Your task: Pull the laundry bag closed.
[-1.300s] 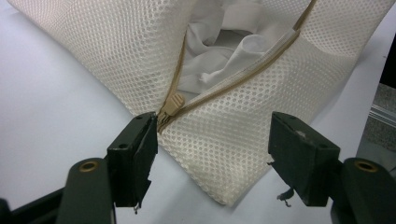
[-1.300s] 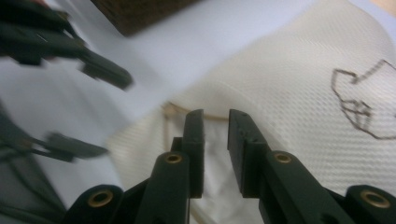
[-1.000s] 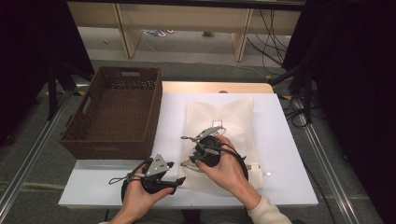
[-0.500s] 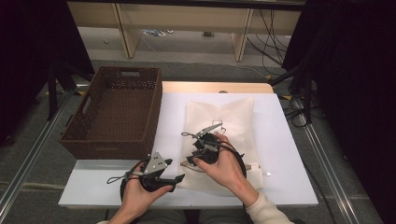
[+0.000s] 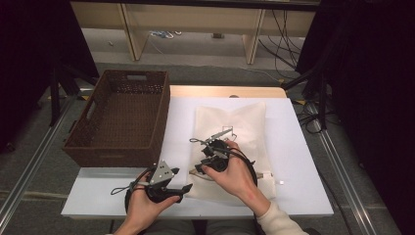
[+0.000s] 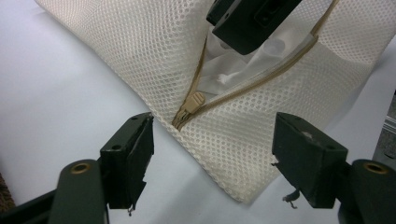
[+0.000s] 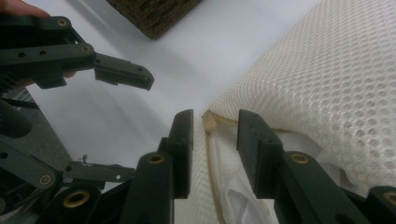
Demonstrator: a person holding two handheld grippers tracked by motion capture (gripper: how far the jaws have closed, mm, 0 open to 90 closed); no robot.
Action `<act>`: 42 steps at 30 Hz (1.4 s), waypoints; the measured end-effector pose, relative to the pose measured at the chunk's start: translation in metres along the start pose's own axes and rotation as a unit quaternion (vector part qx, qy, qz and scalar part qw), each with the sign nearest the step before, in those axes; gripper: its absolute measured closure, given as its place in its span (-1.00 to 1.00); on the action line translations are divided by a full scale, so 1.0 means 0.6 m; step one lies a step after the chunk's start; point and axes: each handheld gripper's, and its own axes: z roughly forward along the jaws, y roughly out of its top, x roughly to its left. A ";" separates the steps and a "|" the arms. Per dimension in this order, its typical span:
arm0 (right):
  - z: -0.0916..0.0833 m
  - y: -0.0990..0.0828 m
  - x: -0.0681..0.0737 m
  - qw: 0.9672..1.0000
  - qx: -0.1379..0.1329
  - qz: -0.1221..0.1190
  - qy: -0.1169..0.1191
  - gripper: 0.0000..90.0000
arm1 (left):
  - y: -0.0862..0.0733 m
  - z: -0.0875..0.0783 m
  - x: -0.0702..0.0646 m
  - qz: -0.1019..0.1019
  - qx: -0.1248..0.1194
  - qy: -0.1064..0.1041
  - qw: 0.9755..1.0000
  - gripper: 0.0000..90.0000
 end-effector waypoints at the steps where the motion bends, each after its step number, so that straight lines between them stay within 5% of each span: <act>1: 0.003 0.000 -0.003 1.000 -0.002 -0.006 0.002 0.51 | -0.001 0.002 -0.002 -0.013 -0.005 0.002 1.000 -0.34; 10: 0.013 0.002 -0.005 0.999 0.012 0.036 0.021 0.62 | -0.004 0.019 0.003 -0.019 0.011 0.004 1.000 -0.34; 12: 0.017 0.002 -0.006 0.999 0.010 0.028 0.022 0.62 | -0.004 0.018 0.005 -0.015 0.022 -0.004 1.000 -0.34; 18: 0.025 0.002 -0.006 0.998 0.020 0.052 0.019 0.62 | -0.008 0.018 0.006 -0.014 -0.001 -0.001 1.000 -0.34; 26: 0.051 0.008 -0.008 0.996 0.039 0.074 0.014 0.60 | -0.010 0.016 0.004 -0.023 0.011 -0.005 1.000 -0.34; 29: 0.061 0.011 -0.010 0.997 0.043 0.063 0.019 0.61 | -0.010 0.016 0.008 -0.008 0.014 -0.004 1.000 -0.34; 35: 0.074 0.016 -0.009 0.997 0.048 0.063 0.012 0.64 | -0.011 0.017 0.008 -0.013 0.012 -0.006 1.000 -0.34; 37: 0.079 0.018 -0.008 0.996 0.059 0.066 0.009 0.66 | -0.010 0.014 0.014 0.011 0.024 0.000 1.000 -0.35; 40: 0.084 0.018 -0.009 0.997 0.058 0.059 0.008 0.70 | -0.011 0.014 0.013 0.009 0.024 -0.002 1.000 -0.35; 41: 0.084 0.019 -0.008 0.996 0.062 0.063 0.011 0.72 | -0.013 0.015 0.008 -0.015 0.022 -0.008 1.000 -0.35; 42: 0.086 0.020 -0.008 0.996 0.058 0.061 0.010 0.74 | -0.012 0.018 0.007 -0.018 0.012 -0.008 1.000 -0.35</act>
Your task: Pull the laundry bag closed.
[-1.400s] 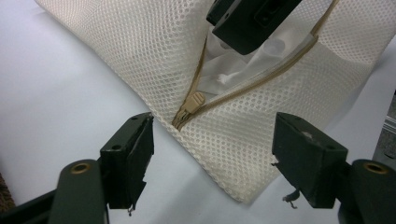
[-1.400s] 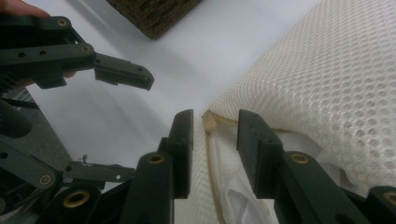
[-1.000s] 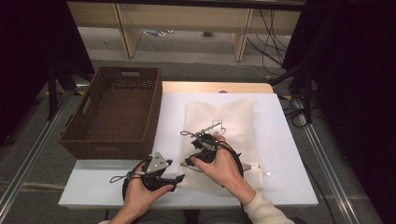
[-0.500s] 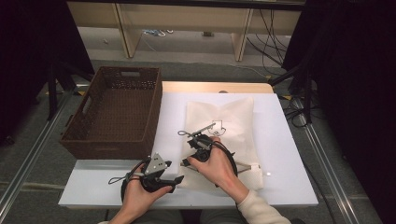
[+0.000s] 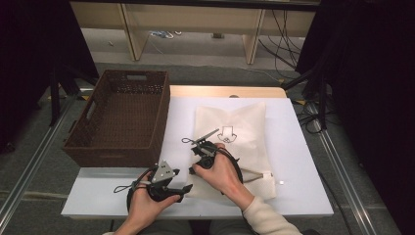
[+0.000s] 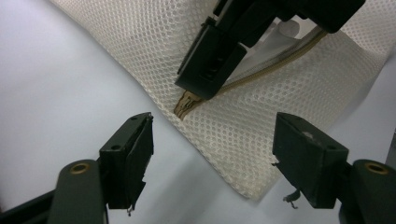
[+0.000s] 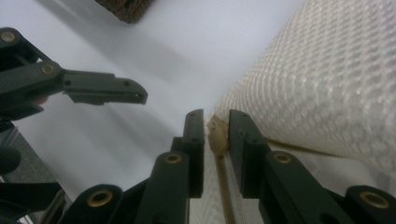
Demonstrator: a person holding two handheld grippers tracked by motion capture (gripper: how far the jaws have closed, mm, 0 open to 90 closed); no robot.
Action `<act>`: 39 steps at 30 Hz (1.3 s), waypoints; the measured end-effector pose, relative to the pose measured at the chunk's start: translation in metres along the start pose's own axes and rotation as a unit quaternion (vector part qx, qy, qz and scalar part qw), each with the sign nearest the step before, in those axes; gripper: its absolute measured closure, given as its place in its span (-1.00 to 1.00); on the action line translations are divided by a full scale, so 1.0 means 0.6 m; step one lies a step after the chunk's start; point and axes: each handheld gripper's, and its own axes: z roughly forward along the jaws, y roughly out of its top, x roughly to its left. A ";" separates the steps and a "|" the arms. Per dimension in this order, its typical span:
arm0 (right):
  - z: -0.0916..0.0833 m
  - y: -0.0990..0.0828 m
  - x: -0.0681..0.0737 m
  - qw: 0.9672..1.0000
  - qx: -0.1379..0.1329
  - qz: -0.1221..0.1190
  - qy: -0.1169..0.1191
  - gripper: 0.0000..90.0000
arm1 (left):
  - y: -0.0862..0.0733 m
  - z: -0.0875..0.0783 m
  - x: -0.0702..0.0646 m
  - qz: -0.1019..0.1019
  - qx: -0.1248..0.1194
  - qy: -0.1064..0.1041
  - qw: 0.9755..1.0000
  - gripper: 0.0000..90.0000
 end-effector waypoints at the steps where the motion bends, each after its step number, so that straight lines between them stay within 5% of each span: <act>1: 0.002 0.001 0.001 1.000 -0.002 -0.001 -0.002 0.77 | 0.000 0.002 0.000 0.004 -0.006 0.004 1.000 -0.35; 13: 0.015 0.003 0.004 1.000 0.011 0.004 0.002 0.81 | -0.001 0.000 0.002 0.018 0.009 0.005 1.000 -0.36; 14: 0.016 0.003 0.003 1.000 0.012 0.001 0.001 0.81 | -0.002 0.002 -0.001 0.002 0.006 0.005 1.000 -0.36; 17: 0.019 0.003 0.003 1.000 0.021 0.003 -0.003 0.90 | 0.000 0.001 0.002 0.016 0.017 -0.001 1.000 -0.36; 19: 0.021 0.003 0.000 1.000 0.021 0.000 -0.011 0.95 | -0.003 0.004 -0.002 0.000 0.009 0.005 1.000 -0.36; 26: 0.004 0.005 0.007 1.000 0.017 -0.008 -0.002 0.96 | 0.001 0.007 0.003 0.015 0.019 0.002 1.000 -0.32; 29: -0.012 0.003 0.011 1.000 0.010 -0.020 0.004 0.96 | 0.009 0.013 0.004 -0.001 0.019 -0.010 1.000 -0.25; 35: -0.036 -0.005 0.019 0.999 0.005 -0.032 0.009 0.96 | 0.020 0.025 0.008 0.005 0.021 -0.020 1.000 -0.09; 39: -0.043 -0.009 0.019 0.999 0.004 -0.038 0.011 0.96 | 0.024 0.033 0.008 -0.008 0.018 -0.033 0.999 0.00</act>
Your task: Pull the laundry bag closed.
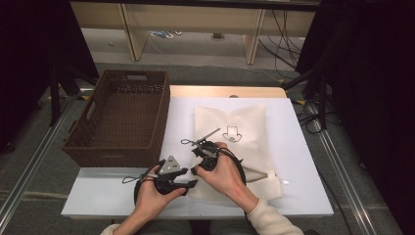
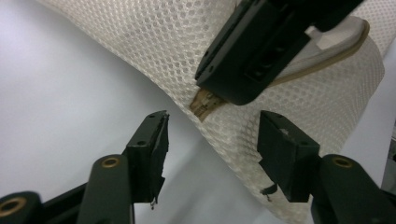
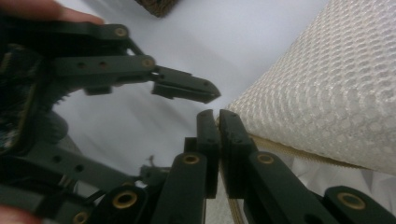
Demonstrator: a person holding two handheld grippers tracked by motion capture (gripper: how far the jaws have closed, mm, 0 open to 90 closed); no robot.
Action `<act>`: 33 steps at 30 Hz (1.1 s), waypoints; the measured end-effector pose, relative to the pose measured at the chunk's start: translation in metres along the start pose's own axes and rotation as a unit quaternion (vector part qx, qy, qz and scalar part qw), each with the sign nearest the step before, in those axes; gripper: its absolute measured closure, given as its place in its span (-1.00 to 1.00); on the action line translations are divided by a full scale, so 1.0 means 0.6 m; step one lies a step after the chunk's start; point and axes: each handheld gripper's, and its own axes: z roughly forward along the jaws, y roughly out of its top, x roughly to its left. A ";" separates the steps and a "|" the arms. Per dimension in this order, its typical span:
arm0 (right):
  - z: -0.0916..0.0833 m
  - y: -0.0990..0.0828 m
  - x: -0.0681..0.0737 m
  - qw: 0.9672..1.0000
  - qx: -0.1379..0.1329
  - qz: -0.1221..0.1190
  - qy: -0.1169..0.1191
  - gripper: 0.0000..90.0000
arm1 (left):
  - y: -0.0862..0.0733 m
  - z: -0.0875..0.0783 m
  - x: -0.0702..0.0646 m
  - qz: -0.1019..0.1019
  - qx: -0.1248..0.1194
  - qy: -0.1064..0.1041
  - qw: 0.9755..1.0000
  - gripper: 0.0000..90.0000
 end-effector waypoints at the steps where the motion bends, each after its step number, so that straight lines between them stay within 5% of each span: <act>1: -0.001 -0.001 0.001 1.000 0.001 0.001 0.004 0.96 | 0.001 0.001 0.004 0.012 0.011 0.002 1.000 0.00; 10: -0.012 -0.006 0.006 1.000 -0.010 -0.006 -0.004 0.96 | 0.004 0.014 0.010 -0.035 0.002 -0.033 0.999 0.30; 14: -0.019 -0.009 0.004 1.000 -0.010 -0.004 0.003 0.96 | 0.005 0.020 0.011 -0.038 -0.010 -0.043 0.998 0.51; 20: -0.029 -0.014 -0.002 1.000 -0.006 0.005 0.001 0.96 | 0.008 0.019 0.007 -0.027 -0.021 -0.039 0.999 0.81; 23: -0.033 -0.016 -0.001 1.000 -0.007 0.027 0.000 0.96 | 0.009 0.015 0.002 -0.029 -0.024 -0.022 0.999 0.85; 33: -0.038 -0.019 -0.009 0.999 -0.011 0.031 -0.014 0.97 | 0.012 0.007 -0.007 -0.030 -0.040 -0.007 0.999 0.90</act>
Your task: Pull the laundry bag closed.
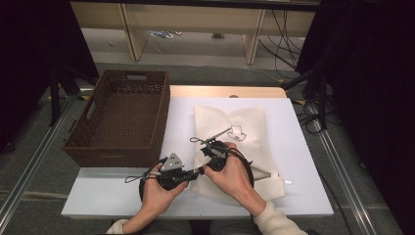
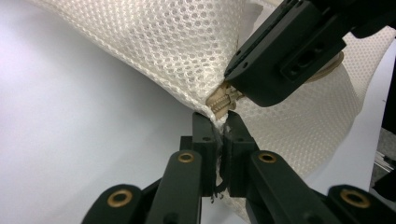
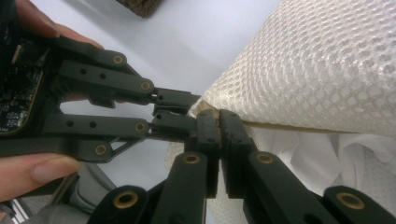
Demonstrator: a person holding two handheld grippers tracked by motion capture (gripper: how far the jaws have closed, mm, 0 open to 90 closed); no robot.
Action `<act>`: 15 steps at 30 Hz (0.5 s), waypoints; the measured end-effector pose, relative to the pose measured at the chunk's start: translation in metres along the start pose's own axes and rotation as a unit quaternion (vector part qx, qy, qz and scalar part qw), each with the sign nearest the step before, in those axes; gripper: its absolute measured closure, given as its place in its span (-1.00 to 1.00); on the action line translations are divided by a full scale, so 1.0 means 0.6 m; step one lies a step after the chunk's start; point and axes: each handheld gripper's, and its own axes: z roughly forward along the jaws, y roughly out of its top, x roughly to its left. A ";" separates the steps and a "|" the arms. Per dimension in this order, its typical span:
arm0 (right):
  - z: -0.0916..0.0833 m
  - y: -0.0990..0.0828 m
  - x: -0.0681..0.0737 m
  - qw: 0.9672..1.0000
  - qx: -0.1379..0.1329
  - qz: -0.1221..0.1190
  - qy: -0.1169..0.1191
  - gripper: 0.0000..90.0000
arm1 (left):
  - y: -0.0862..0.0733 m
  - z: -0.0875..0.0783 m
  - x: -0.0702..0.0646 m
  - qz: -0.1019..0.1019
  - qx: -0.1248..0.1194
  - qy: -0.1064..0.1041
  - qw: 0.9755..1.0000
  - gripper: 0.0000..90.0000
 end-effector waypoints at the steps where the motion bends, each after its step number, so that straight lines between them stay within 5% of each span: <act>1: -0.001 0.000 -0.001 1.000 -0.003 0.002 -0.001 0.97 | 0.000 0.000 -0.001 -0.005 -0.006 0.000 1.000 0.90; 5: -0.002 -0.002 -0.004 1.000 0.004 0.008 -0.013 0.97 | 0.001 -0.004 0.002 -0.007 -0.005 0.002 1.000 0.91; 6: -0.003 -0.004 -0.001 1.000 0.002 0.026 -0.013 0.97 | 0.002 -0.005 0.002 -0.008 -0.005 0.001 1.000 0.91; 8: -0.005 -0.005 -0.006 1.000 -0.003 0.010 -0.016 0.97 | 0.002 -0.004 -0.002 -0.017 -0.008 -0.001 1.000 0.91; 9: -0.006 -0.006 -0.005 1.000 -0.003 0.012 -0.016 0.97 | 0.003 -0.005 -0.001 -0.006 -0.007 0.003 1.000 0.90; 15: -0.012 -0.007 -0.010 1.000 0.000 0.019 -0.007 0.97 | 0.004 -0.007 -0.002 -0.015 -0.015 -0.004 1.000 0.90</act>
